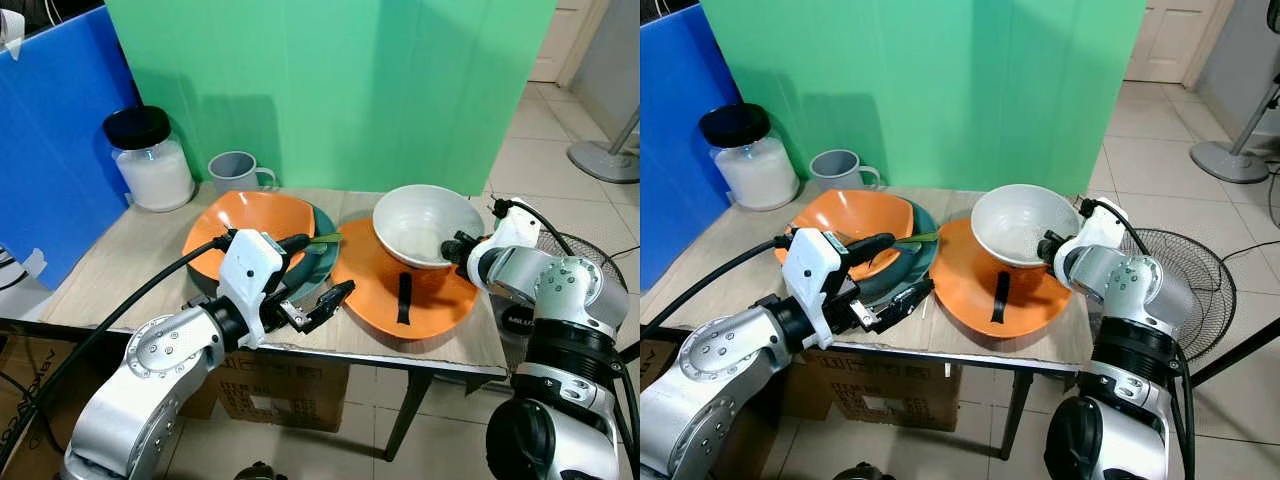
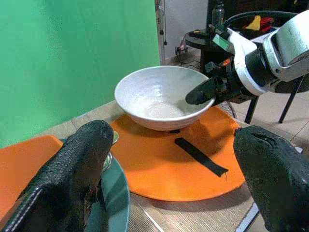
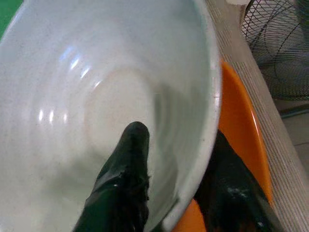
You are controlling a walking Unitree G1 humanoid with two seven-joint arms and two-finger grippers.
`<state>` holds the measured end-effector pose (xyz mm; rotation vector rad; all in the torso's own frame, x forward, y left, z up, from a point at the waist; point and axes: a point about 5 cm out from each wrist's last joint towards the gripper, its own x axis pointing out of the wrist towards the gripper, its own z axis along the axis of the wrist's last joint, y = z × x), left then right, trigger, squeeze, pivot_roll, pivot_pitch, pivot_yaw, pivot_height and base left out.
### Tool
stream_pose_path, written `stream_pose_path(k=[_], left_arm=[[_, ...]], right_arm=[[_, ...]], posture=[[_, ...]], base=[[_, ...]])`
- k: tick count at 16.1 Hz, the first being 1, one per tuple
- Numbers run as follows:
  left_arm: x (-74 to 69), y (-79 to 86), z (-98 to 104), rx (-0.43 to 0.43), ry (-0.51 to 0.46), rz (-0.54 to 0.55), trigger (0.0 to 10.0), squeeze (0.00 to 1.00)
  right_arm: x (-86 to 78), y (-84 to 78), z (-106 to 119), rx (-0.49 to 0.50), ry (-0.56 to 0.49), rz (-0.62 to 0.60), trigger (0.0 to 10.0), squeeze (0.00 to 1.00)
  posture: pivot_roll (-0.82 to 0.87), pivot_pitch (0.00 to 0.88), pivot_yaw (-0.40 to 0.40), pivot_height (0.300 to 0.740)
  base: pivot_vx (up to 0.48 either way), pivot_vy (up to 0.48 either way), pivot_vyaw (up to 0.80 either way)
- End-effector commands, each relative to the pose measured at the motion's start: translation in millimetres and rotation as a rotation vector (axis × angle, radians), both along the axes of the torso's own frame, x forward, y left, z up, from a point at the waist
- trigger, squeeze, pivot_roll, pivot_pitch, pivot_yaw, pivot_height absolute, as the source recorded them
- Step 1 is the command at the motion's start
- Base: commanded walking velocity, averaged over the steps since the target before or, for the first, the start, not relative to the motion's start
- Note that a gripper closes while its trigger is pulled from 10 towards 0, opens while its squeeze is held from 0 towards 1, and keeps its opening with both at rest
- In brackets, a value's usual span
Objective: Setting the table
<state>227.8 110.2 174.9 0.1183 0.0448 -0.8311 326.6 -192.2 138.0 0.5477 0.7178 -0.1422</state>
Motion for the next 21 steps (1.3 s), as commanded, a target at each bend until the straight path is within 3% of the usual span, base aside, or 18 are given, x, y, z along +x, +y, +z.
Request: stream_pose_path(k=[1,4,13,14,15,16,17,19,21], left_arm=[[2.0,-0.5,1.5,0.017,-0.015,-0.001,10.0,0.00],[1.4,-0.5,2.0,0.018,-0.018,-0.001,10.0,0.00],[2.8,-3.1,2.5,0.013,-0.020,0.001,10.0,0.00],[4.3,-3.5,3.4,0.009,-0.029,0.006,10.0,0.00],[4.7,-3.6,3.8,0.007,-0.032,0.009,10.0,0.00],[6.0,-3.8,4.2,0.003,-0.043,0.027,10.0,0.00],[6.8,-3.6,3.9,0.003,-0.051,0.045,10.0,0.00],[10.6,-2.4,2.4,0.003,-0.069,0.119,10.0,0.00],[14.5,-4.8,2.4,-0.018,-0.080,0.178,10.0,0.00]], right_arm=[[3.2,5.0,5.6,0.016,-0.015,0.013,0.0,0.00],[2.9,0.8,7.0,-0.050,-0.039,-0.007,0.0,0.00],[-1.7,0.5,14.3,0.058,-0.047,-0.027,0.0,0.00],[0.2,-3.0,35.8,-0.033,-0.223,-0.030,0.0,0.00],[0.3,-3.1,43.3,-0.057,-0.294,-0.030,0.0,0.00],[-2.6,-7.1,62.2,-0.205,-0.489,-0.055,6.0,0.00],[-8.8,-5.5,69.8,-0.274,-0.544,-0.053,10.0,0.00],[-31.8,11.4,82.7,-0.295,-0.681,0.075,10.0,0.00],[-53.8,18.7,76.5,-0.335,-0.735,0.092,10.0,0.00]], posture=[[0.08,0.000,0.028,0.740],[0.08,0.000,0.033,0.740],[0.07,0.000,0.041,0.740],[0.07,0.000,0.038,0.740],[0.07,0.000,0.038,0.740],[0.07,0.000,0.036,0.740],[0.07,0.000,0.036,0.740],[0.06,0.000,0.040,0.740],[0.06,0.000,0.042,0.740]], base=[[0.000,0.000,0.00],[0.000,0.000,0.00],[0.000,0.000,0.00],[0.000,0.000,0.00],[0.000,0.000,0.00],[0.000,0.000,0.00],[0.000,0.000,0.00],[0.000,0.000,0.00],[0.000,0.000,0.00]])
